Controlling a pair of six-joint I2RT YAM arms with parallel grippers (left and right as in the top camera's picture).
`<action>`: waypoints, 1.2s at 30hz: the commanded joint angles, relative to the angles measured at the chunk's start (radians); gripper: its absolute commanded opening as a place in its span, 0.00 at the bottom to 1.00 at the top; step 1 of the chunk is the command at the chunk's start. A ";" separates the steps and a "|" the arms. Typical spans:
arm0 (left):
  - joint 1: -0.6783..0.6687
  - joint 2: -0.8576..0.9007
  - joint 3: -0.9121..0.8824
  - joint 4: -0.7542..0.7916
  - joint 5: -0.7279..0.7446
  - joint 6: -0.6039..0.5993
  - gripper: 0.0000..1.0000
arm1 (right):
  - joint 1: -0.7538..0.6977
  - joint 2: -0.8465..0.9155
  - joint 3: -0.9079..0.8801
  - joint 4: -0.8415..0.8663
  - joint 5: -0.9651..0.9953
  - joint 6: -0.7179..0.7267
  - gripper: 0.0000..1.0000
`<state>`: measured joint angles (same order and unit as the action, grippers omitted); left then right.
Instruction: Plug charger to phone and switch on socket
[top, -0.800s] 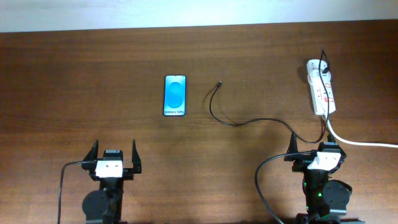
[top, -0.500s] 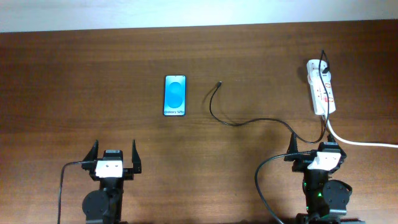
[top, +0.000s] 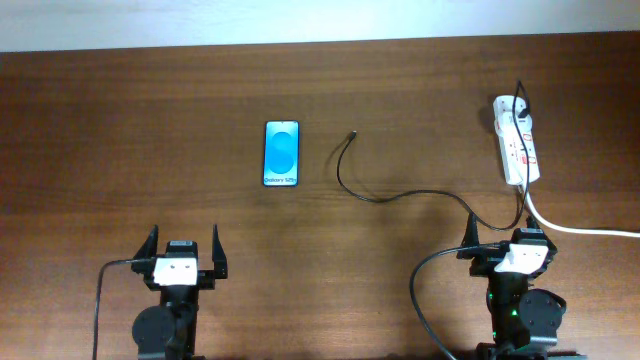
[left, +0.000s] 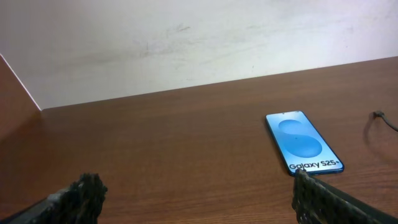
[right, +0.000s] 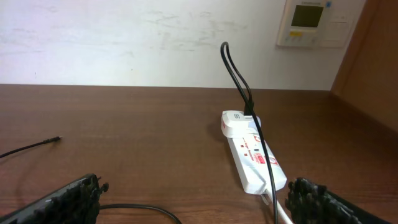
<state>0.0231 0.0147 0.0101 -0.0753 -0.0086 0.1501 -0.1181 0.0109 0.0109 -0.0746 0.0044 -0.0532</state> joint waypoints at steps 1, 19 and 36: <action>0.006 -0.009 -0.001 -0.008 -0.007 0.013 0.99 | 0.006 -0.007 -0.005 -0.006 0.015 0.002 0.99; 0.006 -0.009 -0.001 -0.008 0.012 0.013 0.99 | 0.006 -0.007 -0.005 -0.006 0.015 0.002 0.98; 0.006 -0.009 -0.001 -0.005 0.020 -0.090 0.99 | 0.006 -0.007 -0.005 -0.006 0.015 0.002 0.98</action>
<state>0.0231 0.0147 0.0101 -0.0750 -0.0040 0.0811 -0.1181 0.0109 0.0109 -0.0746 0.0044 -0.0525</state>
